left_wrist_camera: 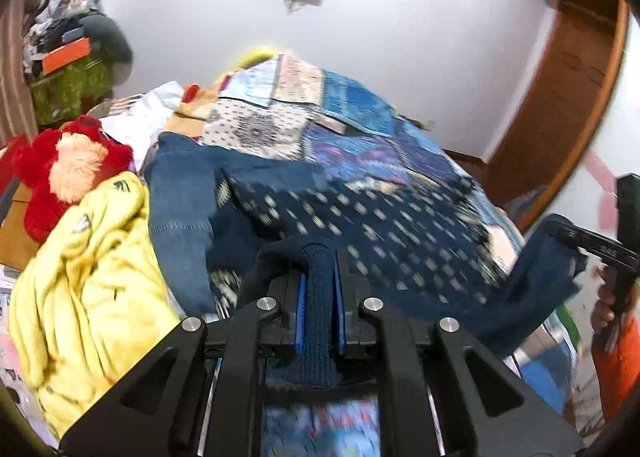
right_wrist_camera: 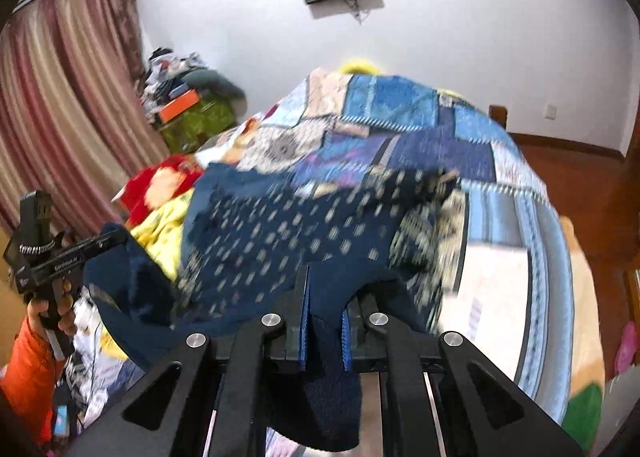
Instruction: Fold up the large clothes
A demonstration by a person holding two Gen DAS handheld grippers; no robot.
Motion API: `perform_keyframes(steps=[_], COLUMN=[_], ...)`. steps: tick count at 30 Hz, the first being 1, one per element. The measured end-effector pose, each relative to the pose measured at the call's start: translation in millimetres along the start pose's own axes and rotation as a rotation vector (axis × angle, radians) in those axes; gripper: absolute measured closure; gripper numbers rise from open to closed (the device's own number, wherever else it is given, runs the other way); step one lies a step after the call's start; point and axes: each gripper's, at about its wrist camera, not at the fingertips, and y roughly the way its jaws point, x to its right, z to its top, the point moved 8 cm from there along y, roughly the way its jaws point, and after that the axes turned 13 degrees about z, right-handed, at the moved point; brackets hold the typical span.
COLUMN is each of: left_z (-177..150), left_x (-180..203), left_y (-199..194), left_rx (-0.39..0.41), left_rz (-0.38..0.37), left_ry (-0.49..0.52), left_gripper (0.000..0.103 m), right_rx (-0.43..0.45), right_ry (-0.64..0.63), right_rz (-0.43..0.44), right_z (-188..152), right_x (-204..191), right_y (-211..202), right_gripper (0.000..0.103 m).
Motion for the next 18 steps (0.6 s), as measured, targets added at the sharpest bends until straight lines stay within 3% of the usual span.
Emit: perform_keyframes(steps=[5,9,12,14,17,18], left_z=[40,43,33,25,18,19], left_x=[-20,-25,-29,-30,-29,-28], left_y=[78,142,180,198,214,214], left_rx=[-0.026,-0.08,-0.136,-0.166,-0.187,-0.189], left_rz=[0.058,0.128,0.154,0.163,0.219,0.228], left_ry=[-0.088,-0.081,-0.085,-0.07,0.003,0.021], left_gripper=[0.092,0.092,0.091,0.091,0.088,0.088], right_rx=[0.003,-0.035,-0.053,-0.025,0.072,0.102], right_ry=[0.06,0.126,0.208,0.252,0.243,0.268], right_rz=[-0.072,-0.168,-0.15,-0.125,-0.341,-0.329], right_z=[41,47,45,49,69,76], right_x=[48,99,131,146,177,185], right_y=[52,99,116,110,69,53], right_gripper=[0.094,0.094,0.094,0.094,0.093,0.093])
